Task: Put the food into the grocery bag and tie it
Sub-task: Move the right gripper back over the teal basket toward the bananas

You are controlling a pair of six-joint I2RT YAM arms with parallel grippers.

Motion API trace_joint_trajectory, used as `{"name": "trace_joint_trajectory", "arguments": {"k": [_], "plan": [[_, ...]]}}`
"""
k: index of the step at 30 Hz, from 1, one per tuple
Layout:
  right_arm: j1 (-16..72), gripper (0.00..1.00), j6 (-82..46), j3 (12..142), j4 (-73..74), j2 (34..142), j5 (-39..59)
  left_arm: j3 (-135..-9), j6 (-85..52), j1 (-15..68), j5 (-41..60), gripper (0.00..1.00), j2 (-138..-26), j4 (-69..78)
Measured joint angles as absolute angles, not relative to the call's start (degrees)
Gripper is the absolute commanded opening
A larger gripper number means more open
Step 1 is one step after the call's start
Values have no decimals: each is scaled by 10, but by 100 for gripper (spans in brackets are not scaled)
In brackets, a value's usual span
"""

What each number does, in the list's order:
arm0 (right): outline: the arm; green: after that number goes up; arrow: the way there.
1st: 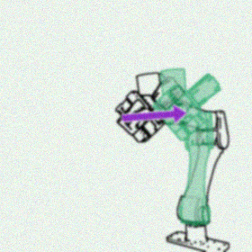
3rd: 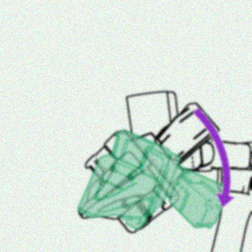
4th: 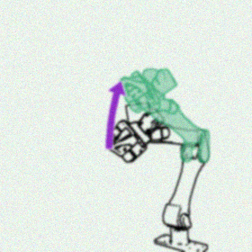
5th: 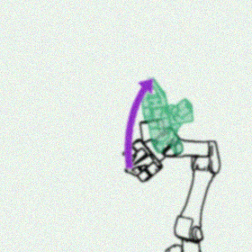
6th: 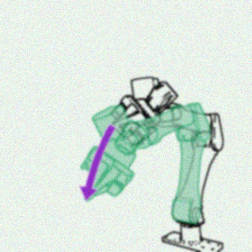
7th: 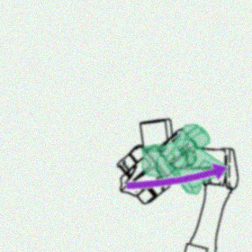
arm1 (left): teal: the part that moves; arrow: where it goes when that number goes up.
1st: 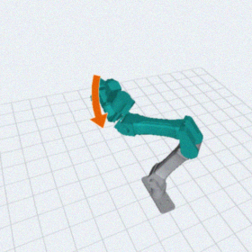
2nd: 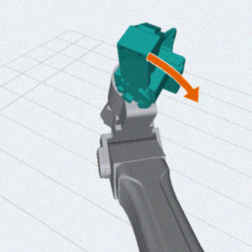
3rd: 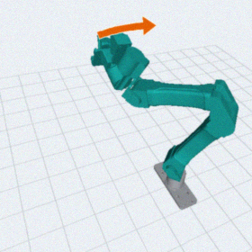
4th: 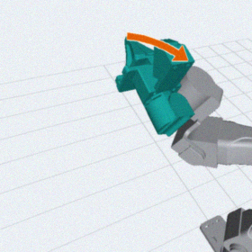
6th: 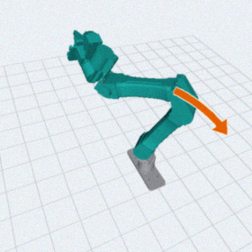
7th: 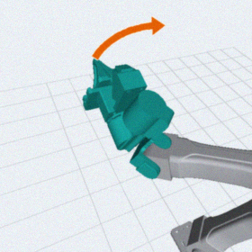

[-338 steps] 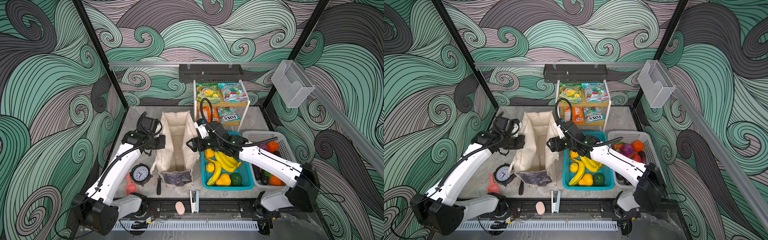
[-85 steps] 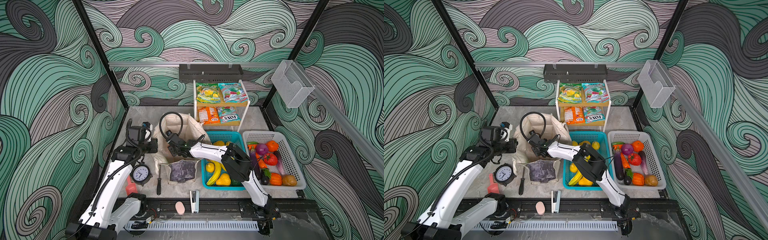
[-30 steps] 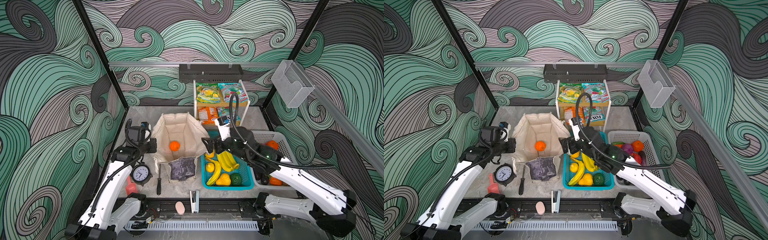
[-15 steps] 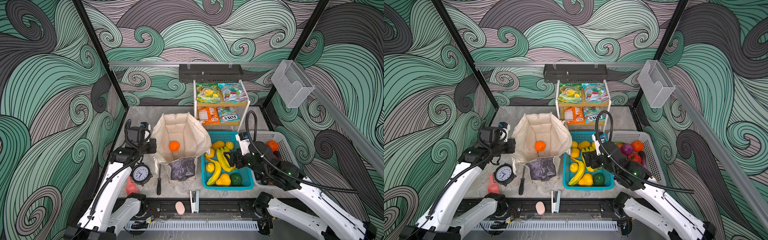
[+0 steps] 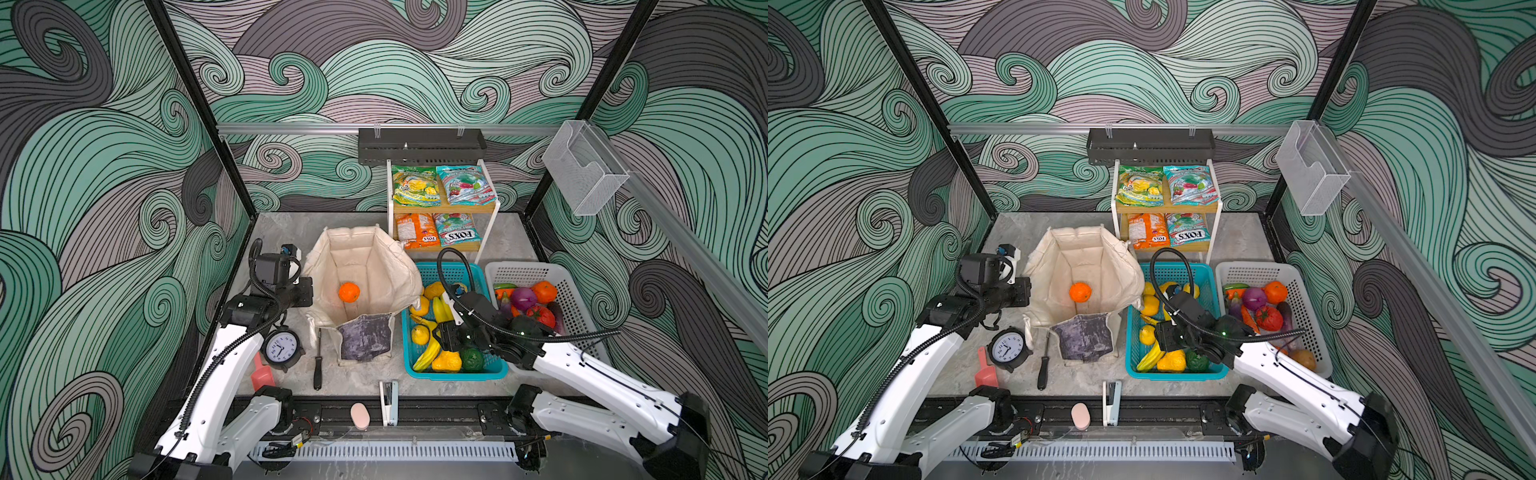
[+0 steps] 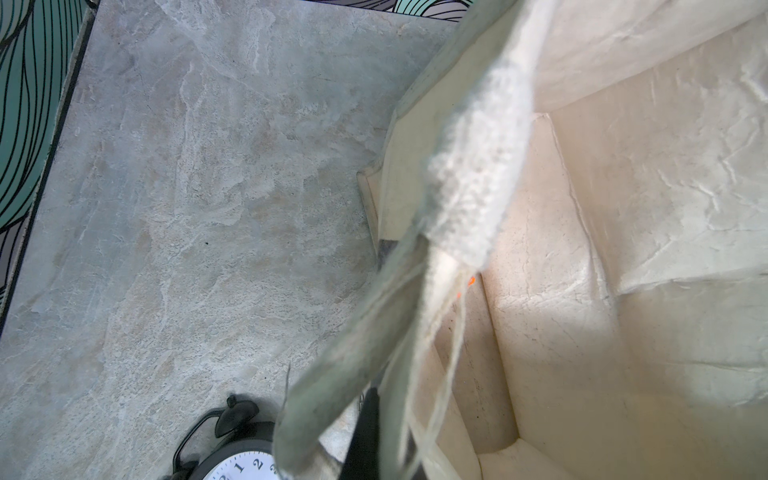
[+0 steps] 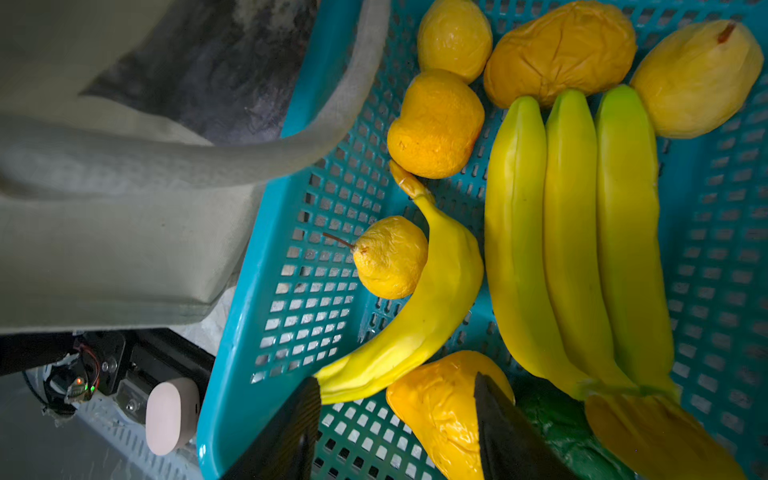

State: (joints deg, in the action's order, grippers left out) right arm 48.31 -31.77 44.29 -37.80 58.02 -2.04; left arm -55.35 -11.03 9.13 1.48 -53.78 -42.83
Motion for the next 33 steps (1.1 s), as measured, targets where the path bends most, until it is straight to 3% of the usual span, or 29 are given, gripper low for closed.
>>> {"name": "trace_joint_trajectory", "arguments": {"k": [18,26,33], "plan": [[484,54,-363,401,-286,720,-65,-554,-110,91,19,0,-538,-428],[484,59,-382,400,-260,770,-70,-554,-110,91,27,0,-538,-428],[484,46,-397,400,-251,782,-82,-554,-110,91,33,0,-538,-428]]}}
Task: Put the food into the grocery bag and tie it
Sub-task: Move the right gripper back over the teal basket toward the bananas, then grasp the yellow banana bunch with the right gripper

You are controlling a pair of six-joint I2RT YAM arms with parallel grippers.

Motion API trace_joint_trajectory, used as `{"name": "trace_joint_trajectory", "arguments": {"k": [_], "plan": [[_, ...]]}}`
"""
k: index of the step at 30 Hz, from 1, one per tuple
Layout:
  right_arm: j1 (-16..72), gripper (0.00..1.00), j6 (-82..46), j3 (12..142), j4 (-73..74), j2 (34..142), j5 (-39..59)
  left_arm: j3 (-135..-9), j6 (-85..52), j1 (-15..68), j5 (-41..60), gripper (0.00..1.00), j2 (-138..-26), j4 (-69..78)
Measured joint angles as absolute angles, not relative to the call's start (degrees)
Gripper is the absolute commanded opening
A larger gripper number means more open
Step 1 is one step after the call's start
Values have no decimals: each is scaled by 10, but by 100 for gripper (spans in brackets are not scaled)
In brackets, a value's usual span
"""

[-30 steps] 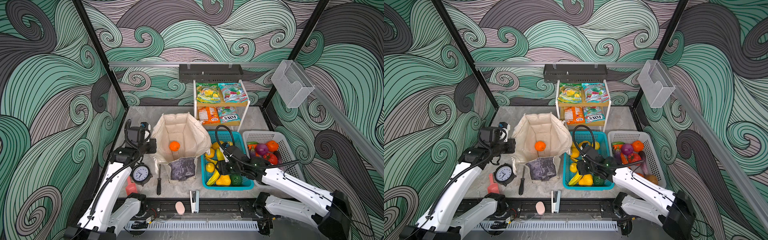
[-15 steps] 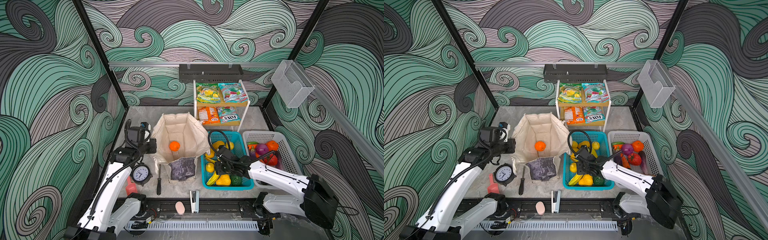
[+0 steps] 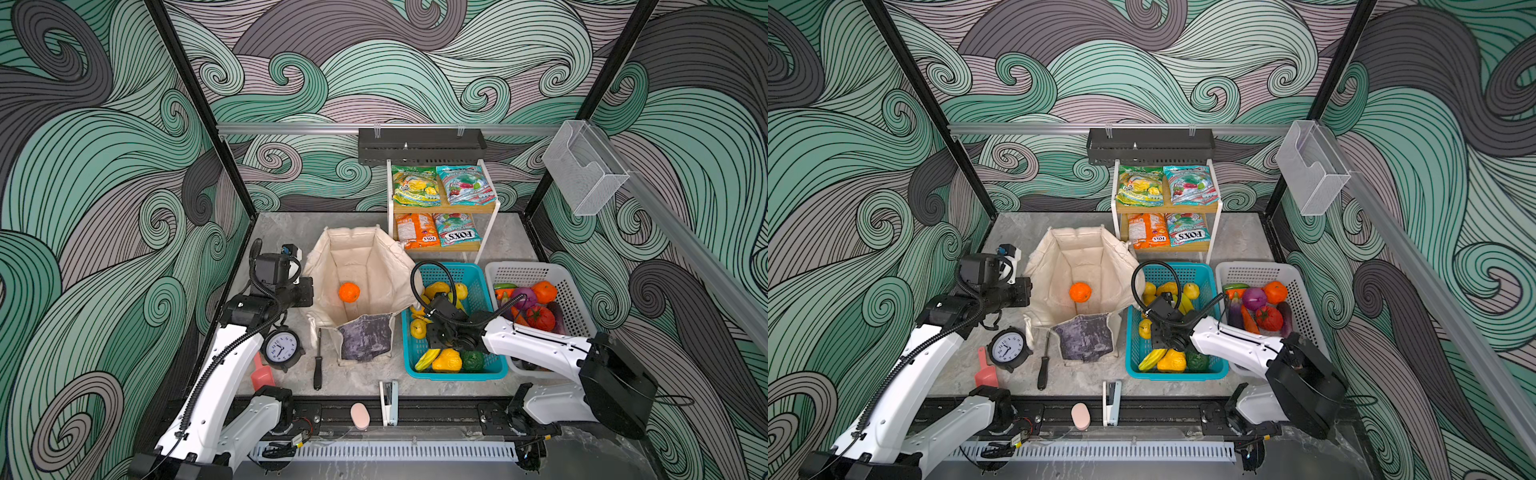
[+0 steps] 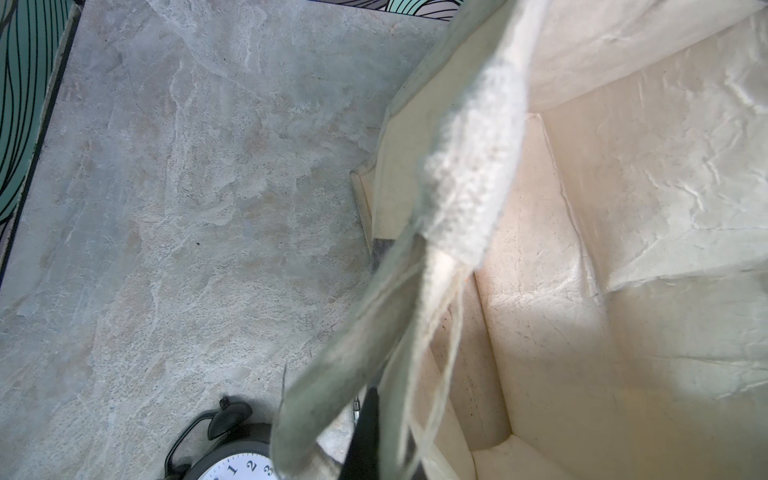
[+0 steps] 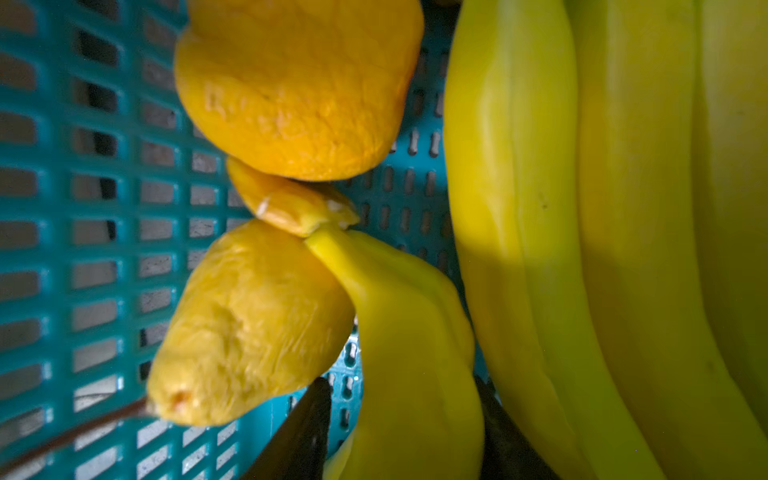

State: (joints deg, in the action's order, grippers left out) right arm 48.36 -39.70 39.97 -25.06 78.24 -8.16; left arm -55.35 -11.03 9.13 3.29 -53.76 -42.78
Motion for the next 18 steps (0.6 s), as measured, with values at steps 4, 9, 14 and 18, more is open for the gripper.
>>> {"name": "trace_joint_trajectory", "arguments": {"k": [4,9,14,18], "plan": [[484,41,-400,397,-247,766,-93,-554,-110,91,35,0,-538,-428],[484,40,-395,398,-253,712,-103,-554,-110,91,37,0,-538,-428],[482,40,-384,402,-272,681,-107,-554,-110,91,37,0,-538,-428],[477,38,-378,402,-286,649,-109,-554,-110,91,37,0,-537,-428]]}}
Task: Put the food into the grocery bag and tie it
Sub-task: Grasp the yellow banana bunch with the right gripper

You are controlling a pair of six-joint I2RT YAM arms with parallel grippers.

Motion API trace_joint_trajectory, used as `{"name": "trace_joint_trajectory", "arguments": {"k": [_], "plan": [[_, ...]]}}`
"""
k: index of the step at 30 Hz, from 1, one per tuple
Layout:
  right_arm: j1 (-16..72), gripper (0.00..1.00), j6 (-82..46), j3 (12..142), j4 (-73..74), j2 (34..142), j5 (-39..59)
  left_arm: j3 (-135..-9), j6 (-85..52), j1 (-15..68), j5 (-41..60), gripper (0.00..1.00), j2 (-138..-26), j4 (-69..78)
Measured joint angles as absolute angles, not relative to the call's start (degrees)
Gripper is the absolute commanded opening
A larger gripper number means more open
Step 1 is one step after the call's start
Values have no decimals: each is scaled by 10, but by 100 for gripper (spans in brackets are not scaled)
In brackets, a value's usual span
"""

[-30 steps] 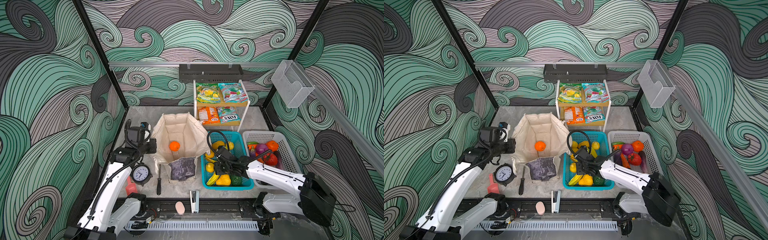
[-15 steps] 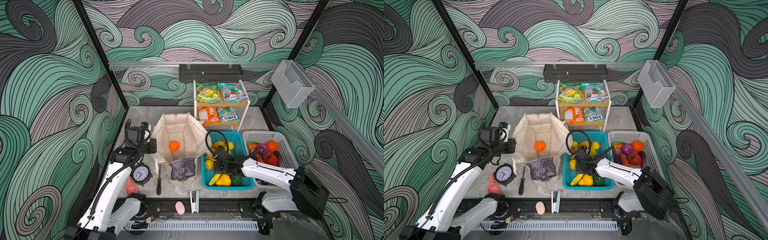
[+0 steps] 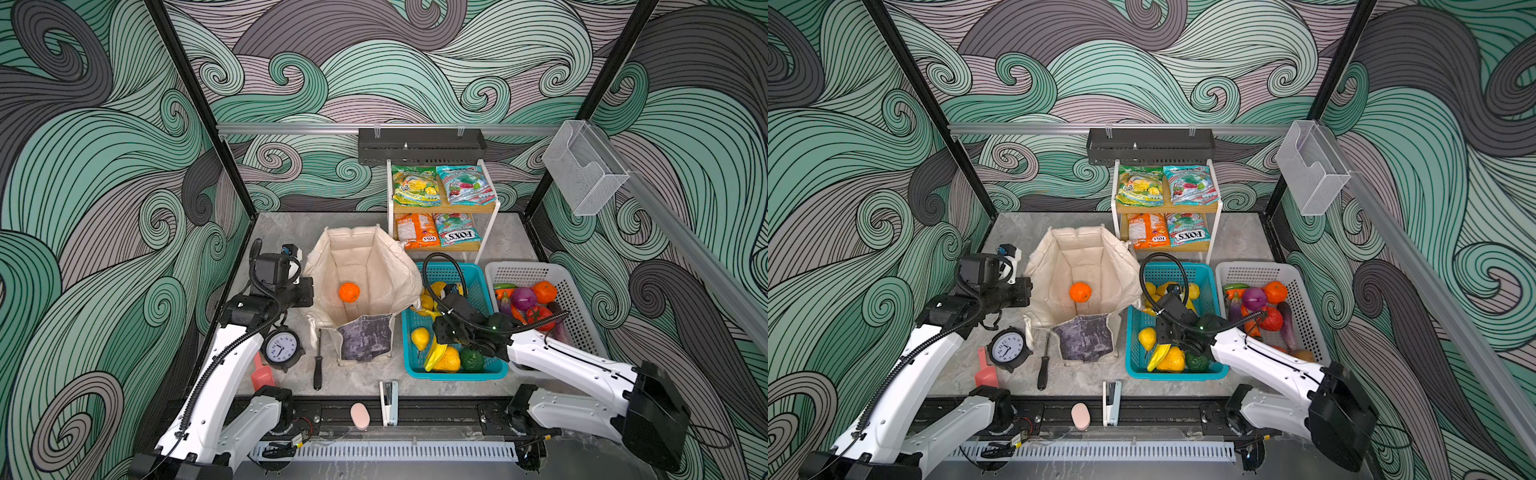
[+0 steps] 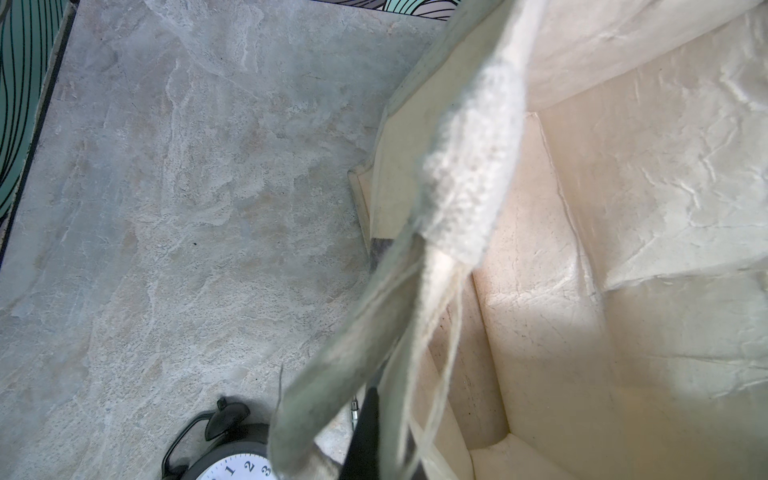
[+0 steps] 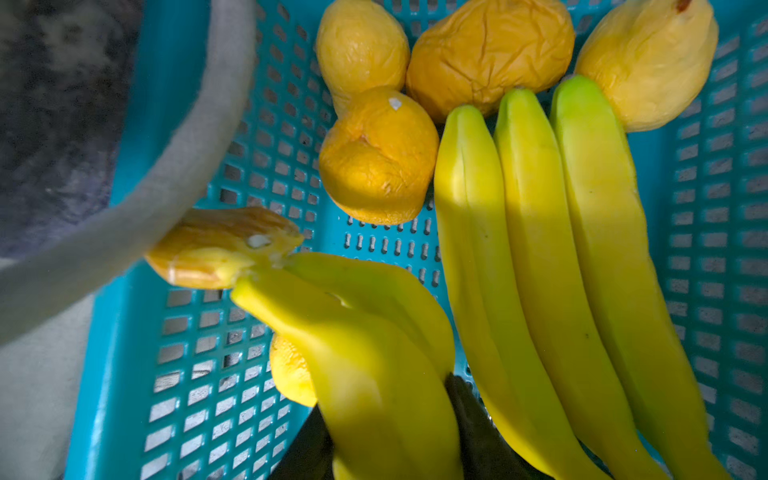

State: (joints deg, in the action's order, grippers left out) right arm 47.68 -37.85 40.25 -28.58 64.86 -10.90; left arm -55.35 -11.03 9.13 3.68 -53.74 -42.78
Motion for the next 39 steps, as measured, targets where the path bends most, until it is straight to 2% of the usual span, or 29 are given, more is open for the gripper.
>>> {"name": "trace_joint_trajectory", "arguments": {"k": [24,32,39], "plan": [[378,38,-323,432,-380,477,-100,-554,-110,91,36,0,-535,-428],[351,37,-312,445,-402,458,-79,-554,-110,91,36,0,-532,-428],[353,36,-275,553,-399,499,-49,-554,-111,91,36,0,-532,-428]]}}
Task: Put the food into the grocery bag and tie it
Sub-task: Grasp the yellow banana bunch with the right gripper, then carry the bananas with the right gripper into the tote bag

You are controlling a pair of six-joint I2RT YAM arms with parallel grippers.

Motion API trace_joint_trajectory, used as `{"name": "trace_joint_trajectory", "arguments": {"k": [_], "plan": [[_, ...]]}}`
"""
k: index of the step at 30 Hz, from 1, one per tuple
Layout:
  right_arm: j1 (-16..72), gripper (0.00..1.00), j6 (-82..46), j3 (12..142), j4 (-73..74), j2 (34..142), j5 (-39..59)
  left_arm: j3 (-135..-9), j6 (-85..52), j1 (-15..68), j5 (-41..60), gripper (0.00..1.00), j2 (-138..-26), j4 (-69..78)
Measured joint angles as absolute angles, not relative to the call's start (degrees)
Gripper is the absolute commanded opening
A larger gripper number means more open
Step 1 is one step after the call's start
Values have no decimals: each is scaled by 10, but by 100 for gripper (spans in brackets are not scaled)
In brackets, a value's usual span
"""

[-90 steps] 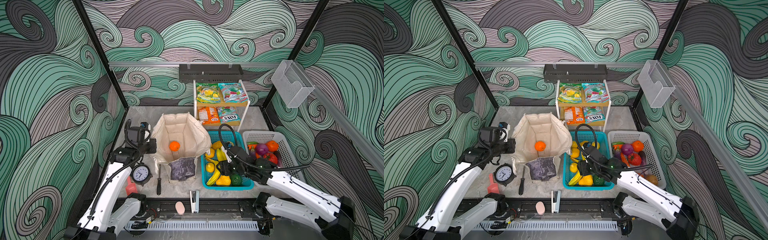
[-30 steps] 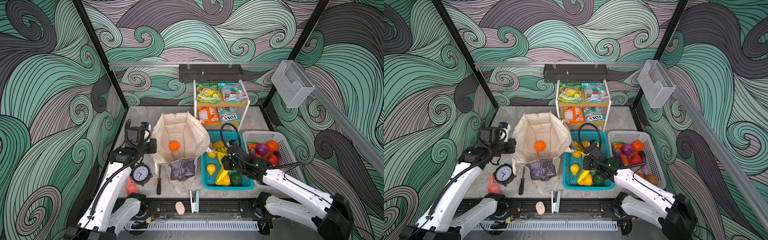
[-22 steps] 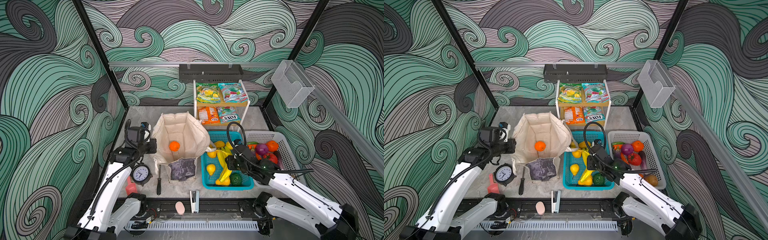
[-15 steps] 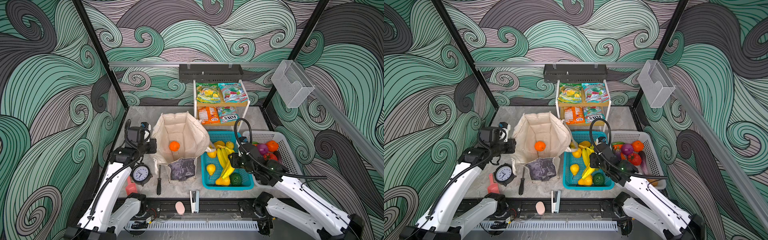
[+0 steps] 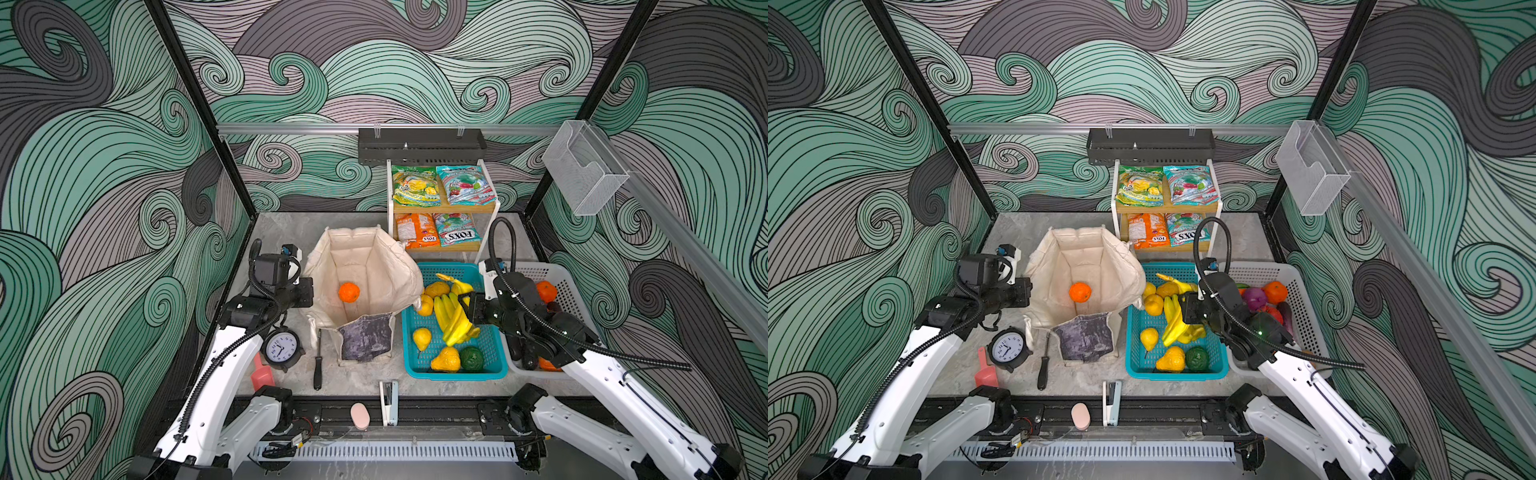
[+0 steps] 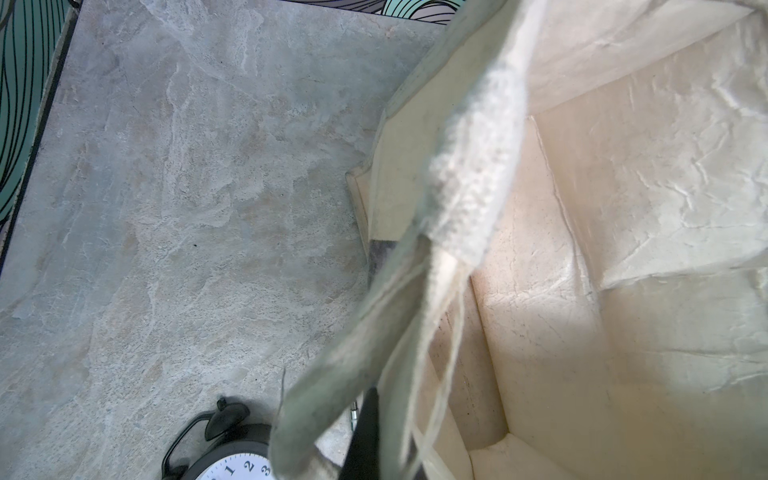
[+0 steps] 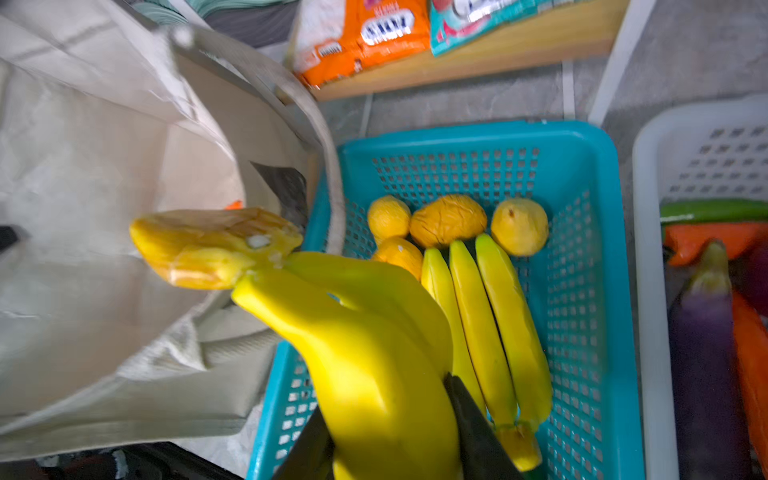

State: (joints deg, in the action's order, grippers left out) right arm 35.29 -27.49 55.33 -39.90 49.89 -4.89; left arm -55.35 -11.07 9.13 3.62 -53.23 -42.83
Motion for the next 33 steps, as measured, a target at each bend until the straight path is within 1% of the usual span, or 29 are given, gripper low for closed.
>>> {"name": "trace_joint_trajectory", "arguments": {"k": [3,10,18,25,27,30,33], "plan": [[366,36,-255,619,-393,544,-43,-554,-111,91,36,0,-532,-428],[432,36,-213,777,-349,672,-40,-554,-111,91,36,0,-532,-428],[496,36,-167,922,-289,853,-48,-554,-111,91,36,0,-532,-428],[524,35,-178,937,-256,966,-50,-554,-111,91,36,0,-530,-428],[537,35,-188,936,-255,991,-56,-554,-117,91,21,0,-530,-430],[555,35,-204,927,-250,1010,-63,-557,-132,91,-8,0,-531,-440],[568,35,-218,914,-245,1021,-72,-578,-138,90,-12,0,-540,-448]]}}
